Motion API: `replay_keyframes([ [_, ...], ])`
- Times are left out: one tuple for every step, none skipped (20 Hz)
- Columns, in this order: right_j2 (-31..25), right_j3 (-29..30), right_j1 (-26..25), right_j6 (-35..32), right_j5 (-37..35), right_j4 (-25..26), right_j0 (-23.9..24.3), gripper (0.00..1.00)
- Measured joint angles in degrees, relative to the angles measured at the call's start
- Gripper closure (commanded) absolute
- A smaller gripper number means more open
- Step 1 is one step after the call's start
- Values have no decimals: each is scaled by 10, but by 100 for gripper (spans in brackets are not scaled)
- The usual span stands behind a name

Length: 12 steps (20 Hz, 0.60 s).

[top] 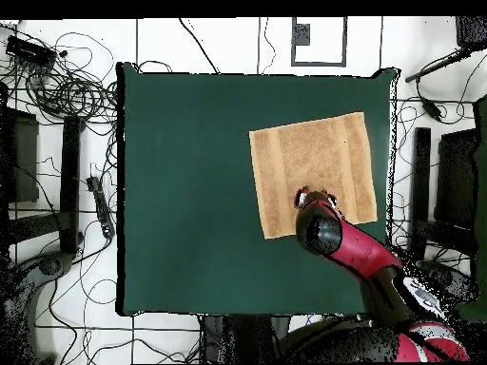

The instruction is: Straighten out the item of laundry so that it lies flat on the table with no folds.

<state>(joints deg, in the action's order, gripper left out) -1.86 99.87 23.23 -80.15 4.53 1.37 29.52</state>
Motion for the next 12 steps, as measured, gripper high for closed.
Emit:
replay_keyframes([
  [0,6,1,0,7,-1,-3,0],
  [0,8,1,0,10,-1,-3,0],
  [0,10,1,0,14,-1,-3,0],
  [0,13,2,0,18,-1,-3,0],
  [0,18,2,0,25,-1,-3,0],
  [0,22,2,0,33,-1,-3,0],
  [0,24,2,0,36,-1,-3,0],
  [0,27,3,0,41,-1,-3,0],
  [0,31,3,0,46,-1,-4,0],
  [0,33,3,0,48,-2,-4,0],
  [0,37,4,0,50,-4,-6,0],
  [0,43,6,0,51,-7,-7,0],
])
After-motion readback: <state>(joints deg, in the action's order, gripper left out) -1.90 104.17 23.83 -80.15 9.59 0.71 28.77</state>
